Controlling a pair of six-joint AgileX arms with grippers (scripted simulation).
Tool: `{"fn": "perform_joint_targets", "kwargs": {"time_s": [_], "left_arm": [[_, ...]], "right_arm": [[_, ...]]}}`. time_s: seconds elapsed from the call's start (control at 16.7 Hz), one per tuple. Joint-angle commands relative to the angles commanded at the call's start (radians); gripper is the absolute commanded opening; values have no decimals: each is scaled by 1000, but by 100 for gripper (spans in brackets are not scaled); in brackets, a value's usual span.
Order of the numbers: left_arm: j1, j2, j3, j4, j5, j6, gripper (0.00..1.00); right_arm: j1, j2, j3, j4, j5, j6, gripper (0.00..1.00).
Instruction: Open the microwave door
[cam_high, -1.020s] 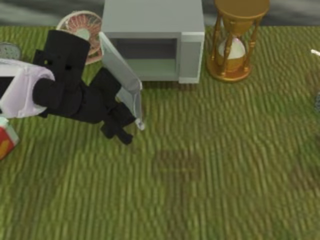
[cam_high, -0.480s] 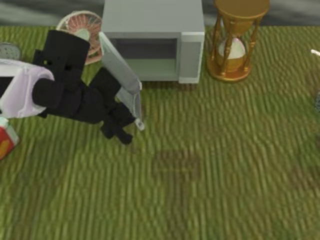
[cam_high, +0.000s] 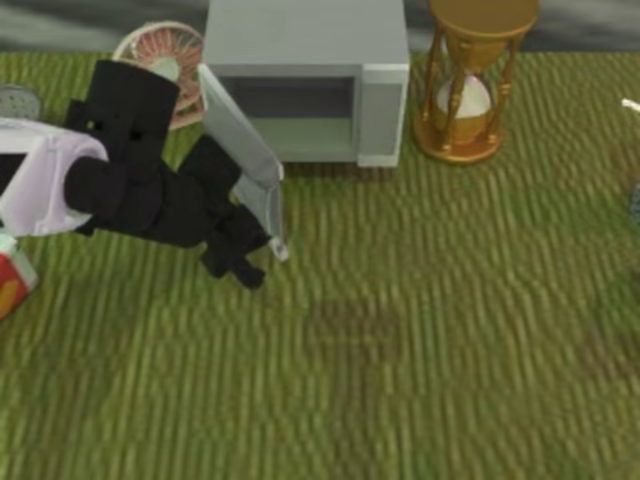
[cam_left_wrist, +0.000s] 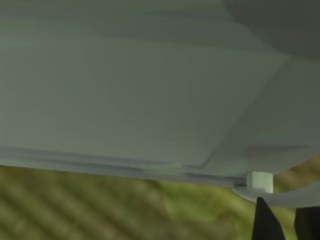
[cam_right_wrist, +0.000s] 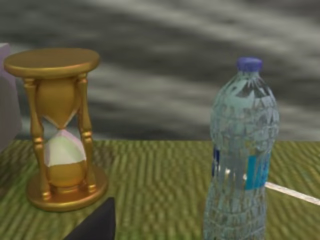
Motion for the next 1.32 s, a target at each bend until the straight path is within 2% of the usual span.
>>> {"fn": "perform_joint_targets", "kwargs": {"time_s": [0.36,0.66,1.32], "left_arm": [[-4,1,-6,-4,8,-1,0],[29,-2,5,-32,43,70,0],[31,-1,4,-35,45,73,0]], "right_arm": [[0,0,0,0,0,0,100],[0,0,0,0,0,0,100],[0,0,0,0,0,0,100]]}}
